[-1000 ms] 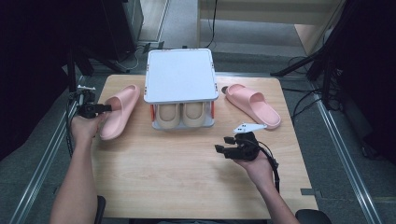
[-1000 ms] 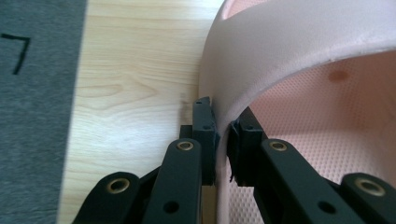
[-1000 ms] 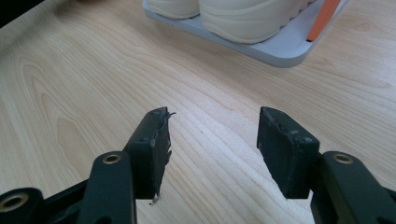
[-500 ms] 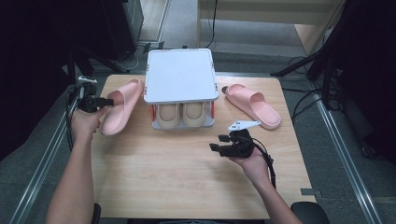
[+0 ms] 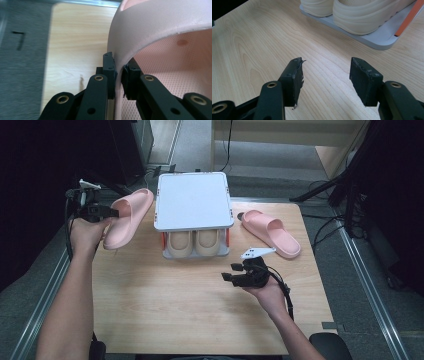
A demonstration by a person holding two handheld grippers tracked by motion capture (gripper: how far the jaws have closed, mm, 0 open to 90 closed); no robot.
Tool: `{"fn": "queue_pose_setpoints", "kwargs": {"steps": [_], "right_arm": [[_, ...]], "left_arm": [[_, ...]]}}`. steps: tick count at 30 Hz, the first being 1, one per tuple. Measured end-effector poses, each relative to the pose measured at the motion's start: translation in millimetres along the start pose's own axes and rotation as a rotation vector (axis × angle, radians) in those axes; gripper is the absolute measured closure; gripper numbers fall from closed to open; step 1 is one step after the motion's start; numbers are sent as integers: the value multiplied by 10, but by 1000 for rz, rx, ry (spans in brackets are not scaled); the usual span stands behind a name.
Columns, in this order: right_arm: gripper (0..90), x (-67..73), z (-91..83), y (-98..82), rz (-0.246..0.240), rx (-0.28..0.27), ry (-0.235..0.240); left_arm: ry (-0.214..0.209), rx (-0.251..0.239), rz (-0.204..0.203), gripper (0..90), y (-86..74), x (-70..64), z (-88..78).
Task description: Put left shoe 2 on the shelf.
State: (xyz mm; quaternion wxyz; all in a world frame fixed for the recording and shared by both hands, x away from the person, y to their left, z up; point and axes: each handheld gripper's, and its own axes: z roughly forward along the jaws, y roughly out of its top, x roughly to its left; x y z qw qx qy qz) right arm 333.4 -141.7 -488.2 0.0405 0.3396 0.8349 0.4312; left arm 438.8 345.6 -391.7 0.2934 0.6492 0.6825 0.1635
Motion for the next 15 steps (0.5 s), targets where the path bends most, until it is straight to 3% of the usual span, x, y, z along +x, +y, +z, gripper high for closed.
{"fn": "queue_pose_setpoints", "kwargs": {"steps": [3, 15], "right_arm": [[443, -8, -6, 4, -3, -4, 1], [441, -45, -15, 2, 9, -9, -4]], "left_arm": [[25, 3, -1, 825, 128, -38, -51], [-5, -28, 44, 821, 591, -375, -250]]}}
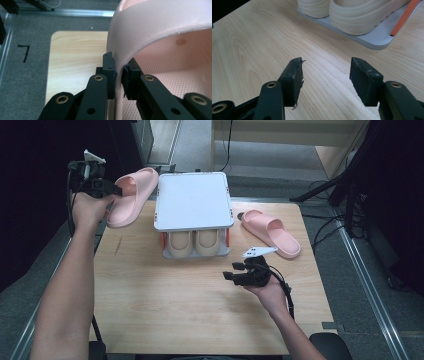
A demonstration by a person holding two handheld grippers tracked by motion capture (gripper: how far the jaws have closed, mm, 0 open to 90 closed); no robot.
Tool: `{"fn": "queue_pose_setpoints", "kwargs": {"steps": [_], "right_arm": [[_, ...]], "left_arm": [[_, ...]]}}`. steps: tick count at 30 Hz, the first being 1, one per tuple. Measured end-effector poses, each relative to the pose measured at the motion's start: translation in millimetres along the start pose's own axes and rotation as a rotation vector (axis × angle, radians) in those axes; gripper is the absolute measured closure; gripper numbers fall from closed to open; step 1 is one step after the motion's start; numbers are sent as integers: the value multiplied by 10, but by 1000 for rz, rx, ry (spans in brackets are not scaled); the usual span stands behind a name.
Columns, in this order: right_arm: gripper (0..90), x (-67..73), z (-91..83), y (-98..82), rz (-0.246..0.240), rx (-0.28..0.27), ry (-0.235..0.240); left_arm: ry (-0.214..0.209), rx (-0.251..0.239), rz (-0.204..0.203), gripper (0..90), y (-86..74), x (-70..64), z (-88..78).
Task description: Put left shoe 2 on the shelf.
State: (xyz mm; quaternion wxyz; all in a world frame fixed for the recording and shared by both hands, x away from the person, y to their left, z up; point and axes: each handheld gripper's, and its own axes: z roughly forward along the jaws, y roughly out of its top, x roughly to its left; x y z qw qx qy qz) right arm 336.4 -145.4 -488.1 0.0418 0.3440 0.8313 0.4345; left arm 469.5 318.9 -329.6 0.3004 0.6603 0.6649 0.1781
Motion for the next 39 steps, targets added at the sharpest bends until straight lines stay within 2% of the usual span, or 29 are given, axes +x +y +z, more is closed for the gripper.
{"fn": "queue_pose_setpoints", "kwargs": {"steps": [3, 8, 11, 15, 20, 27, 33, 39], "right_arm": [[441, -6, 2, 0, 3, 0, 2], [441, -13, -13, 4, 3, -6, 1], [441, -19, -25, 4, 7, -8, 0], [441, -23, -23, 5, 5, -9, 3], [441, -24, -26, 6, 5, -10, 1], [442, -25, -27, 7, 8, -10, 0], [442, -21, -25, 7, 4, -7, 1], [442, -17, -14, 8, -1, -3, 2]], "left_arm": [[-31, -17, 4, 819, 92, -128, -10], [-36, -19, 43, 818, 206, -349, 27], [-35, 3, 70, 818, 239, -466, 91], [-55, 0, 73, 814, 265, -606, 176], [-69, 7, 81, 812, 277, -735, 287], [-60, 1, 102, 802, 276, -904, 413], [-15, -9, 136, 794, 256, -1055, 506], [-46, -9, 117, 747, 217, -1081, 530]]}}
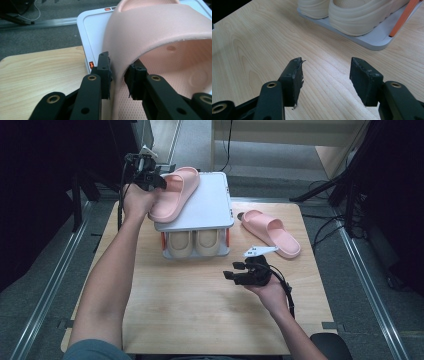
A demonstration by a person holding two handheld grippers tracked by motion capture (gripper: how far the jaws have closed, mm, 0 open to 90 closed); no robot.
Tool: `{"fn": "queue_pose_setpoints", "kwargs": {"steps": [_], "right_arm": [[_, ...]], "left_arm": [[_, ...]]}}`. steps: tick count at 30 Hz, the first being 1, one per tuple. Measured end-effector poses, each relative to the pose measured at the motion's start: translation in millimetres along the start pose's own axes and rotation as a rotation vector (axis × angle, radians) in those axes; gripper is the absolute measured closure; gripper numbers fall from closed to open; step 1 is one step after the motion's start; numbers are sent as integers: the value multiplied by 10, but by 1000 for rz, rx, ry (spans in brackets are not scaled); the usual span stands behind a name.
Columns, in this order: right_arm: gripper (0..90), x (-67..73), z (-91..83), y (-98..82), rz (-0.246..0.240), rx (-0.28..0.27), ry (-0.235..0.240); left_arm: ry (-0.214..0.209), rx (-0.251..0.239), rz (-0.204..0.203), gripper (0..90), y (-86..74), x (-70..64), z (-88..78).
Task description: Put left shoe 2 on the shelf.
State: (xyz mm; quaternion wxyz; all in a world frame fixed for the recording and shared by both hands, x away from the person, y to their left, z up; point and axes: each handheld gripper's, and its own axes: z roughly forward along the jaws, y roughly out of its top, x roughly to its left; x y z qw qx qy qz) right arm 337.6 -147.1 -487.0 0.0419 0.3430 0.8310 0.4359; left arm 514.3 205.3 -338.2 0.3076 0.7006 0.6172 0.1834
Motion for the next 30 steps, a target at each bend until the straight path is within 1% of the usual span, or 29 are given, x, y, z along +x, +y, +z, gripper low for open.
{"fn": "queue_pose_setpoints", "kwargs": {"steps": [1, 3, 6, 10, 11, 12, 14, 15, 16, 17, 18, 19, 20, 23, 27, 30], "right_arm": [[441, -1, 1, 1, 0, 0, 0], [442, -3, 4, 2, -5, 4, -5], [442, -12, 7, 0, 4, 4, -11], [442, -14, 9, 0, 4, 4, -13], [442, -12, 11, 0, 4, 5, -12], [442, -12, 11, 0, 4, 5, -13], [442, -14, 14, 1, 3, 4, -11], [442, -14, 15, 1, 3, 4, -11], [443, -14, 15, 1, 3, 3, -11], [445, -12, 12, 2, 2, 0, -15], [447, -11, 10, 3, -2, -5, -15], [448, -10, 4, 5, -5, -9, -19], [447, -12, -1, 7, -6, -14, -17], [449, -23, -4, 13, -5, -27, -13], [457, -43, -10, 22, -5, -36, -13], [458, -55, -21, 24, -3, -35, -14]], "left_arm": [[-12, 2, -13, 739, -5, 2, -5], [-23, 6, -15, 723, -14, 13, -17], [-40, 0, -13, 702, -29, 9, -35], [-75, 11, -25, 664, -45, -5, -65], [-80, 1, -36, 662, -58, -12, -67], [-82, 4, -26, 663, -70, -4, -71], [-82, -6, -29, 665, -82, -3, -70], [-92, -6, -33, 663, -83, 6, -76], [-100, -1, -24, 659, -82, 20, -89], [-105, -3, -24, 652, -82, 24, -95], [-109, -11, -33, 641, -82, 22, -99], [-117, -8, -32, 628, -83, 28, -114], [-130, -5, -32, 620, -82, 41, -130], [-142, -20, -33, 597, -83, 65, -213], [-144, -32, -3, 564, -116, 99, -346], [-147, -37, 8, 553, -167, 142, -436]]}}
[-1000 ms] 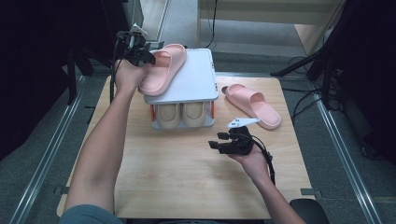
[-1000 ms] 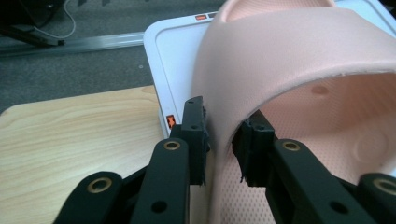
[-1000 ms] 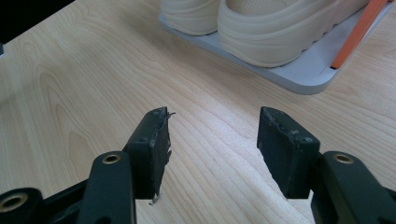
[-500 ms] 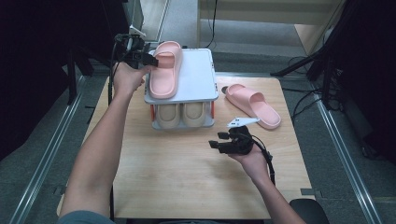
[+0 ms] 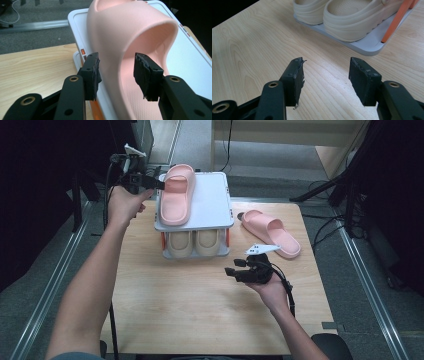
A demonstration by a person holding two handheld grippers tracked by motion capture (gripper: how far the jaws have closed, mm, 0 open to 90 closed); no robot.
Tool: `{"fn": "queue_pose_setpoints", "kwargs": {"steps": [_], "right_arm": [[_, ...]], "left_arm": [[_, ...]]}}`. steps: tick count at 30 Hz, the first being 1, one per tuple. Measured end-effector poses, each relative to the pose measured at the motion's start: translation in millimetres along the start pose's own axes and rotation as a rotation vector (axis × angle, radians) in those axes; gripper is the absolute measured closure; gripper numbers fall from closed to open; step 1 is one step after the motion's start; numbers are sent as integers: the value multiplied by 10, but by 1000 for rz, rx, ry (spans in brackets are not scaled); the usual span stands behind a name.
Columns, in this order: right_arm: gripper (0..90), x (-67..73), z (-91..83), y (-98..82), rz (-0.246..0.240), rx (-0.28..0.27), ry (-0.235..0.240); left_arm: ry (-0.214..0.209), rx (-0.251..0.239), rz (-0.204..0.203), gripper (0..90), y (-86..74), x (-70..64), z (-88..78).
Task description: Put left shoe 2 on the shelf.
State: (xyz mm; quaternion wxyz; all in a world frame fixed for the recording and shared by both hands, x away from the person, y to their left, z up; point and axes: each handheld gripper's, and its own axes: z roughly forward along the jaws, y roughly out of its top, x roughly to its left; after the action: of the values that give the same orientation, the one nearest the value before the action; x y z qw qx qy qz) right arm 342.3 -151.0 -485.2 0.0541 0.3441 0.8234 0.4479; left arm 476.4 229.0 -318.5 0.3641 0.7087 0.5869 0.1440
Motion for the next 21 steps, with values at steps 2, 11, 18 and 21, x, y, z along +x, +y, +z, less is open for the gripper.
{"fn": "queue_pose_setpoints", "kwargs": {"steps": [2, 11, 18, 21], "right_arm": [[460, -15, -11, 2, -1, -3, -3], [480, -54, -23, 14, 13, -5, 9], [483, -122, -52, 36, 23, -6, 6], [480, -164, -69, 42, 1, -5, -5]], "left_arm": [[-22, -5, -3, 547, -47, 27, -61], [-66, -6, 55, 488, -303, 81, -267], [-94, -10, 66, 439, -572, 168, -350], [-102, -3, 82, 428, -718, 180, -353]]}}
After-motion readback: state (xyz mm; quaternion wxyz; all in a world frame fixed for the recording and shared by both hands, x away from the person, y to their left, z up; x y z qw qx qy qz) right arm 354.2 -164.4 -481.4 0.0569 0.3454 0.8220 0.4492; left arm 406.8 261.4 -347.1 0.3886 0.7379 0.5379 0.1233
